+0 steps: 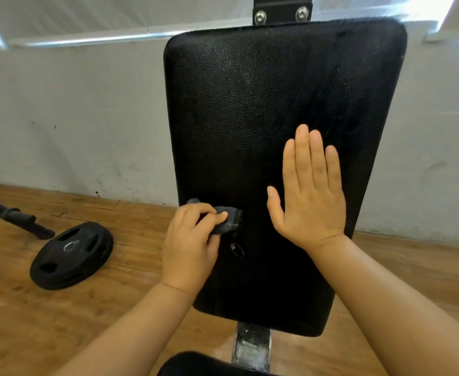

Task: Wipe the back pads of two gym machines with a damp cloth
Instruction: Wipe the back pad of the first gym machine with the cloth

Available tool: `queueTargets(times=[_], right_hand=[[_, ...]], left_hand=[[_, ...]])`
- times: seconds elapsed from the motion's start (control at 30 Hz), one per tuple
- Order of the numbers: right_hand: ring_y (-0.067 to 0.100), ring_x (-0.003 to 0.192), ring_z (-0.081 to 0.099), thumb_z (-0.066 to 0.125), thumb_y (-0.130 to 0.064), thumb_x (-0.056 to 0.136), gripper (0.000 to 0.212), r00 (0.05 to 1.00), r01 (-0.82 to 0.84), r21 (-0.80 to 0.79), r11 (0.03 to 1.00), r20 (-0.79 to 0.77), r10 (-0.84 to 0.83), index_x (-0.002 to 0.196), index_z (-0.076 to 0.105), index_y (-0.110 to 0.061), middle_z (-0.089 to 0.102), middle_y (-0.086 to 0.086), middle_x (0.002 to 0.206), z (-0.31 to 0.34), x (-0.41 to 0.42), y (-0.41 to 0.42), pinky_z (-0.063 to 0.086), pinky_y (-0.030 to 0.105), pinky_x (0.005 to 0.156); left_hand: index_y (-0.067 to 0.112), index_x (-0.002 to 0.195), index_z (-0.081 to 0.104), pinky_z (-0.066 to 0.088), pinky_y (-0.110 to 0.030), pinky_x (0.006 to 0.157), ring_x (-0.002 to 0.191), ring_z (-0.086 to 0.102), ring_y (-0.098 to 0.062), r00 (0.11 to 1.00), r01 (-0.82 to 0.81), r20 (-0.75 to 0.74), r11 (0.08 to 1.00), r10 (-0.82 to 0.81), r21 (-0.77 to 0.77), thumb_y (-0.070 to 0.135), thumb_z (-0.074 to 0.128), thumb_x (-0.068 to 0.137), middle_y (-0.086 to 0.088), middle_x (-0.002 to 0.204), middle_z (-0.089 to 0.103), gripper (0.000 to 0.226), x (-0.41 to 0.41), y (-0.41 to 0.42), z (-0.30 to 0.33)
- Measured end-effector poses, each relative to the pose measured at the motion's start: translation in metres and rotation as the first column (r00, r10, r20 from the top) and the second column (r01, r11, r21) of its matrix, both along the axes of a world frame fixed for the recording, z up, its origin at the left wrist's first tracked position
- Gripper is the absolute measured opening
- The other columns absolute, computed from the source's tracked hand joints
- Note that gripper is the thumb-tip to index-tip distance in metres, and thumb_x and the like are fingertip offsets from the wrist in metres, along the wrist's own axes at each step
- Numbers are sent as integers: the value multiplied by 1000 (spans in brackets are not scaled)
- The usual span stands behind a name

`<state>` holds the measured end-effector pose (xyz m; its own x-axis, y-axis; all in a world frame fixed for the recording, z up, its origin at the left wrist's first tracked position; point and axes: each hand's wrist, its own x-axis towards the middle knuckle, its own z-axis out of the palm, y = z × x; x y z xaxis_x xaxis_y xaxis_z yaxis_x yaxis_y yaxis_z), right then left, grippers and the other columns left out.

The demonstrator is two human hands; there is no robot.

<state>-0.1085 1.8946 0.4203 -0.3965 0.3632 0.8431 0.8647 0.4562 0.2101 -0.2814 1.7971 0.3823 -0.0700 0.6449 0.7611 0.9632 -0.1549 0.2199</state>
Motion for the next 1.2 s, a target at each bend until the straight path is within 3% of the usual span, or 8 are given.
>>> queueTargets(times=[0.07, 0.13, 0.33, 0.6, 0.7, 0.9, 1.1, 1.2], right_hand=[[36, 142, 9, 37, -36, 93, 71, 1000, 2, 5, 1000, -2, -2, 147, 12, 4, 14, 22, 153, 0, 0, 1, 1, 44, 118], [37, 141, 10, 37, -36, 93, 71, 1000, -6, 4, 1000, -4, 6, 147, 13, 5, 15, 24, 152, 1, 0, 1, 1, 44, 118], [36, 141, 9, 38, -36, 93, 71, 1000, 1, -11, 1000, -1, -1, 147, 13, 4, 13, 24, 152, 1, 0, 1, -1, 43, 117], [36, 141, 8, 36, -36, 94, 70, 1000, 7, -9, 1000, -1, -7, 147, 14, 4, 17, 26, 152, 1, 0, 0, -1, 42, 117], [36, 141, 8, 36, -36, 95, 69, 1000, 11, -3, 1000, -4, -11, 147, 14, 4, 18, 27, 152, 2, 0, 0, -1, 42, 117], [38, 141, 13, 37, -36, 95, 68, 1000, 18, 10, 1000, -16, -17, 146, 17, 5, 20, 27, 151, 1, -1, -2, 3, 44, 117], [39, 141, 14, 35, -36, 95, 68, 999, 32, 28, 999, -20, -32, 147, 16, 4, 19, 27, 152, -2, -2, -2, 1, 43, 117], [39, 141, 14, 35, -36, 95, 68, 1000, 22, 37, 999, -20, -21, 147, 16, 4, 19, 27, 152, -2, -2, -1, 2, 43, 117]], left_hand=[[3, 93, 71, 35, -13, 86, 93, 47, -19, 997, -6, 71, 995, -1, 96, -10, 72, 67, -12, 92, 62, 29, 2, 10, 16], [2, 94, 70, 34, -12, 87, 93, 47, -20, 994, -34, 107, 988, 18, 148, -9, 68, 69, -13, 93, 61, 27, 2, 18, 24], [1, 94, 70, 39, -22, 83, 95, 48, -21, 998, -32, 64, 998, 28, 63, -15, 76, 62, -10, 98, 58, 37, 1, 3, -12], [1, 90, 70, 43, -23, 77, 93, 48, -19, 999, 31, 22, 998, -30, -56, -13, 80, 58, -10, 94, 60, 37, -3, -10, -30], [2, 93, 71, 44, -25, 74, 92, 48, -18, 999, 32, 12, 998, -31, -46, -11, 79, 61, -13, 92, 63, 35, -7, -7, -22], [1, 97, 71, 37, -19, 83, 93, 48, -20, 995, -26, 98, 999, 22, 40, -16, 73, 64, -16, 94, 62, 37, -1, -5, -36], [1, 98, 70, 36, -19, 86, 95, 49, -22, 1000, -4, 16, 997, 3, 77, -4, 63, 75, -15, 96, 61, 24, -9, -6, -47], [0, 97, 70, 37, -20, 87, 95, 49, -22, 1000, -5, 7, 998, 4, 68, -10, 68, 70, -15, 96, 62, 28, -8, -9, -55]])
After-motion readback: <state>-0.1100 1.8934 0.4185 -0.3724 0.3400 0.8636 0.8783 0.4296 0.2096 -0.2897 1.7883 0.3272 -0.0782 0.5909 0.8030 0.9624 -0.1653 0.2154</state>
